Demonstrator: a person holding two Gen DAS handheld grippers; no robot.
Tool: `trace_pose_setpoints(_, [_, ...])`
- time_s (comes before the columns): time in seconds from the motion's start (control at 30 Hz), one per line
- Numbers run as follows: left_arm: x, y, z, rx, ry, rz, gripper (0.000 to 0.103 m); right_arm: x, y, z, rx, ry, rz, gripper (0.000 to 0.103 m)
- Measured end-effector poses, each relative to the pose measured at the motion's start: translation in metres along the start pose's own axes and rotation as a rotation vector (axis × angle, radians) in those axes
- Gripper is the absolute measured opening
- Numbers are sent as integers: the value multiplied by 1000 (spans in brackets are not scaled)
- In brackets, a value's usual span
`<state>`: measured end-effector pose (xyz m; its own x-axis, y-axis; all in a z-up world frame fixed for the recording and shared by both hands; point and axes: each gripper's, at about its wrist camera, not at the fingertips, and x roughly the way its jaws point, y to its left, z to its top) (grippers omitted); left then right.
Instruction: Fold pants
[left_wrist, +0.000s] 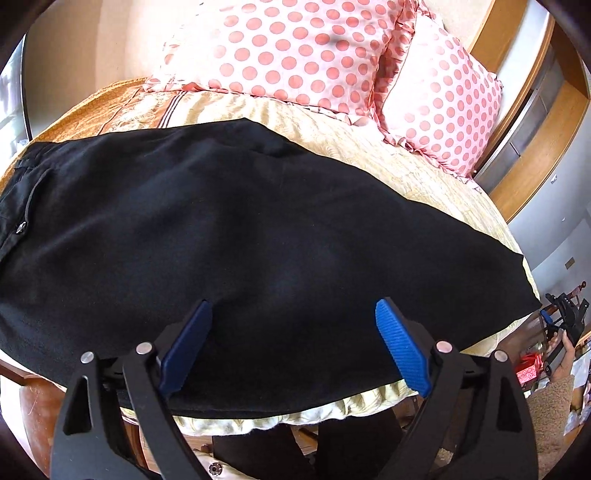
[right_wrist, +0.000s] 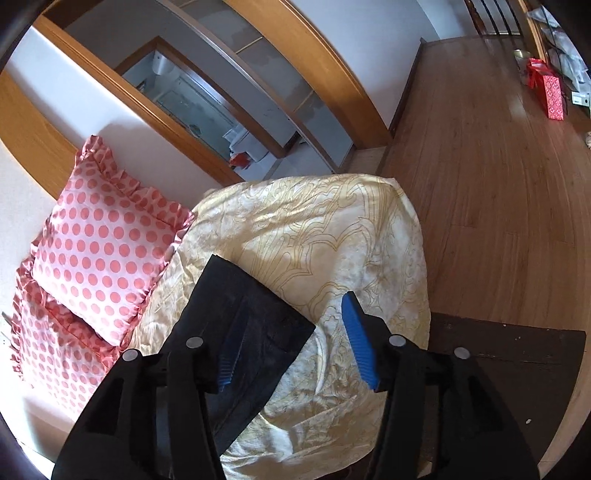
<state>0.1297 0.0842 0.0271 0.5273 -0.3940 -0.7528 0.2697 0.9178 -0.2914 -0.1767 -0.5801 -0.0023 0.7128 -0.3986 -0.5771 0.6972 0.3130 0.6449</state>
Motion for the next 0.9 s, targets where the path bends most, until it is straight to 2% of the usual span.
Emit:
trace_pose_setpoints(0.03, [0, -1, 0, 3, 0, 2, 91, 2, 0, 0, -2, 7, 1, 49])
trace_pose_setpoints(0.17, [1, -1, -1, 7, -2, 4, 92, 12, 5, -7, -30, 43, -3, 46])
trace_pose_setpoints(0.33, [1, -1, -1, 8, 0, -1, 92, 20, 3, -16, -6, 84, 16, 42])
trace_pose_setpoints(0.53, [3, -2, -1, 13, 2, -5, 94, 15, 11, -22, -58, 62, 16, 34])
trace_pose_setpoints(0.73, [5, -4, -3, 21, 1, -2, 96, 18, 17, -24, -86, 51, 8, 33])
trace_pose_setpoints(0.77, [6, -4, -3, 24, 1, 0, 96, 19, 17, -23, -85, 52, 9, 29])
trace_pose_setpoints(0.8, [6, -5, -3, 29, 1, 0, 96, 20, 17, -23, -89, 55, 12, 13])
trace_pose_setpoints(0.9, [6, -5, -3, 33, 2, 0, 97, 14, 27, -22, -105, 41, 59, 12])
